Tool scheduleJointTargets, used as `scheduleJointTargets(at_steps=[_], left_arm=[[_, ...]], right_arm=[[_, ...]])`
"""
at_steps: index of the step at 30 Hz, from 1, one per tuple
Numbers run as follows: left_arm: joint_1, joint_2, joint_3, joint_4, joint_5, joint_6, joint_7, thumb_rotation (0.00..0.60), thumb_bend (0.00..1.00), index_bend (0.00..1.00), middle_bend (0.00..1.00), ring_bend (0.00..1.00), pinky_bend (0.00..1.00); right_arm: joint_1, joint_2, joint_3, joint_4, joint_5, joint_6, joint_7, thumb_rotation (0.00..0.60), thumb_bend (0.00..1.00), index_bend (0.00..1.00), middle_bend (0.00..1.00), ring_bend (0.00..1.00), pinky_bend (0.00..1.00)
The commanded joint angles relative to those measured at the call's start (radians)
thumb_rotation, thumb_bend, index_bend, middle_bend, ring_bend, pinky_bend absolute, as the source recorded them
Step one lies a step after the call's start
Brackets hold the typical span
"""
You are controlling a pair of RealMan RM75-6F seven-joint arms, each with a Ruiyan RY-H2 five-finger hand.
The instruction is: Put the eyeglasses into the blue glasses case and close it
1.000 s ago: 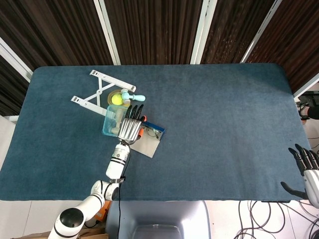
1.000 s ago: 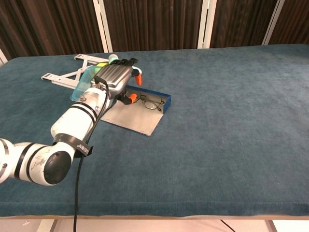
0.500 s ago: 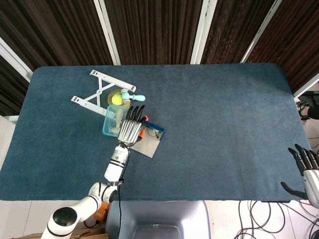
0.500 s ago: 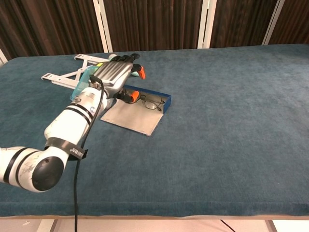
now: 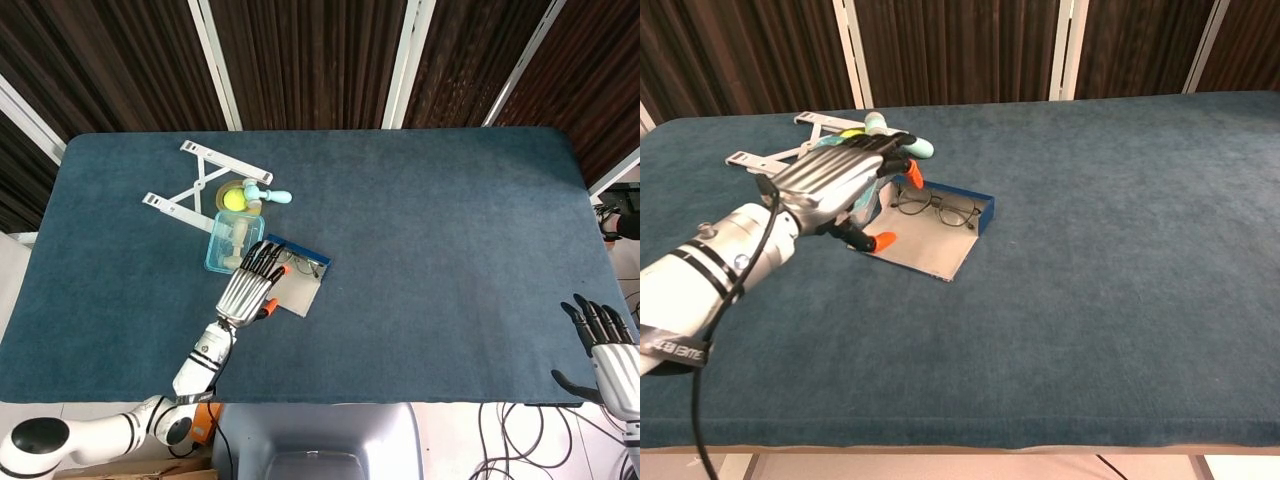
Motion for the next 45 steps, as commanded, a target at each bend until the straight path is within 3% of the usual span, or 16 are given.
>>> scheduleJointTargets(at_steps=[1, 11, 18, 26, 34, 45], left_arm=[[0.038, 0.056, 0.027, -0.071, -0.042, -0.036, 0.104, 0.6, 0.25, 0.26, 0.0, 0.0, 0.04], [0.022, -0.03, 0.021, 0.023, -0.079, -0.11, 0.128, 0.6, 0.24, 0.24, 0.0, 0.0, 0.03], [0.016, -0.063, 0.011, 0.074, -0.059, -0.103, 0.116, 0.6, 0.23, 0.24, 0.0, 0.0, 0.03], [0.001, -0.053, -0.012, 0.051, -0.078, -0.141, 0.126, 0.6, 0.24, 0.23, 0.0, 0.0, 0.03], [0.001, -0.025, -0.029, -0.015, -0.067, -0.113, 0.139, 0.6, 0.24, 0.22, 0.0, 0.0, 0.03], [-0.022, -0.076, -0.052, 0.061, -0.107, -0.152, 0.149, 0.6, 0.24, 0.23, 0.0, 0.0, 0.03]], right_arm=[[0.001, -0.001, -0.002, -0.001, -0.003, 0.0, -0.003, 0.6, 0.33, 0.0, 0.0, 0.0, 0.0], [0.002, 0.0, -0.003, -0.001, -0.006, 0.001, 0.006, 0.6, 0.33, 0.0, 0.0, 0.0, 0.0], [0.004, 0.002, -0.002, 0.002, -0.003, -0.002, 0.014, 0.6, 0.33, 0.0, 0.0, 0.0, 0.0], [0.005, 0.002, -0.002, 0.002, -0.002, -0.001, 0.014, 0.6, 0.33, 0.0, 0.0, 0.0, 0.0], [0.005, 0.002, -0.003, 0.001, -0.004, -0.001, 0.013, 0.6, 0.33, 0.0, 0.0, 0.0, 0.0], [0.003, 0.006, -0.002, 0.002, -0.004, 0.007, 0.026, 0.6, 0.33, 0.0, 0.0, 0.0, 0.0]])
